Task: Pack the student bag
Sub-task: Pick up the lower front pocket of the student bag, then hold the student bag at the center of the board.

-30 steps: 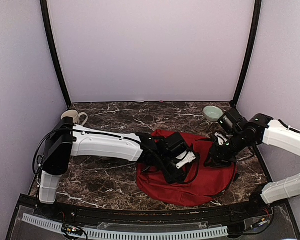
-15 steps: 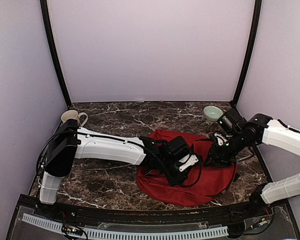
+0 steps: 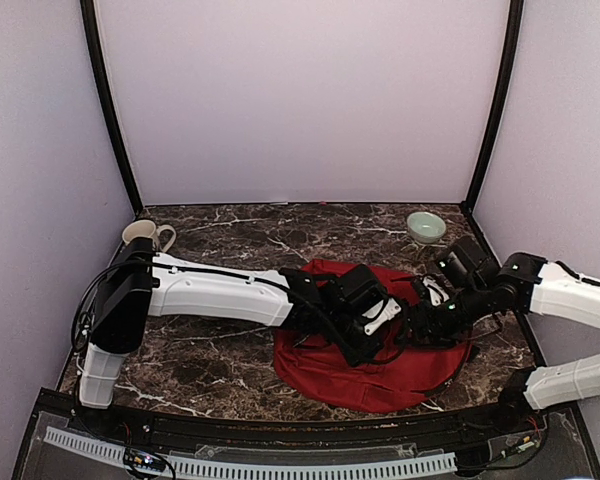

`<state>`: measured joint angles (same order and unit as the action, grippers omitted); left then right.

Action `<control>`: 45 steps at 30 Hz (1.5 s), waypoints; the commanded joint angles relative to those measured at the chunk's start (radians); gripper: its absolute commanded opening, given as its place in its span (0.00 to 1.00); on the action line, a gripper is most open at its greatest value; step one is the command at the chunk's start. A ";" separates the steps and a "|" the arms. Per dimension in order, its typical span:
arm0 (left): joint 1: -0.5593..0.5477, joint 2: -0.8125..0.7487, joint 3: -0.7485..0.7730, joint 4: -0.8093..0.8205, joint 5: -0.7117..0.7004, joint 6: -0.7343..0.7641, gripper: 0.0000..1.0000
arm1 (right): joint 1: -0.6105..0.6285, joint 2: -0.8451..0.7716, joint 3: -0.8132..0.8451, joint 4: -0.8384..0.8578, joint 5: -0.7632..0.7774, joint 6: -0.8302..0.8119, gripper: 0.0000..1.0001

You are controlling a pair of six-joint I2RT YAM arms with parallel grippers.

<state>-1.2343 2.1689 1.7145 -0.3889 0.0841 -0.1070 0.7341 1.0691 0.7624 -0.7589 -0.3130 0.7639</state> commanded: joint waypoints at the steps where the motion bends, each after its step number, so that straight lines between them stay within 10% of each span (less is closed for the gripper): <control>1: 0.008 -0.040 0.017 0.032 0.031 -0.033 0.00 | 0.034 -0.058 -0.083 0.160 0.018 0.050 0.61; 35: 0.090 -0.057 0.049 0.049 0.148 -0.087 0.00 | 0.180 -0.060 -0.212 0.409 0.129 0.145 0.61; 45: 0.090 -0.057 0.046 0.043 0.168 -0.082 0.00 | 0.255 0.124 -0.192 0.567 0.152 0.180 0.28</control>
<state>-1.1488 2.1677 1.7355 -0.3580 0.2287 -0.1940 0.9615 1.1263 0.5304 -0.2867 -0.1799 0.9363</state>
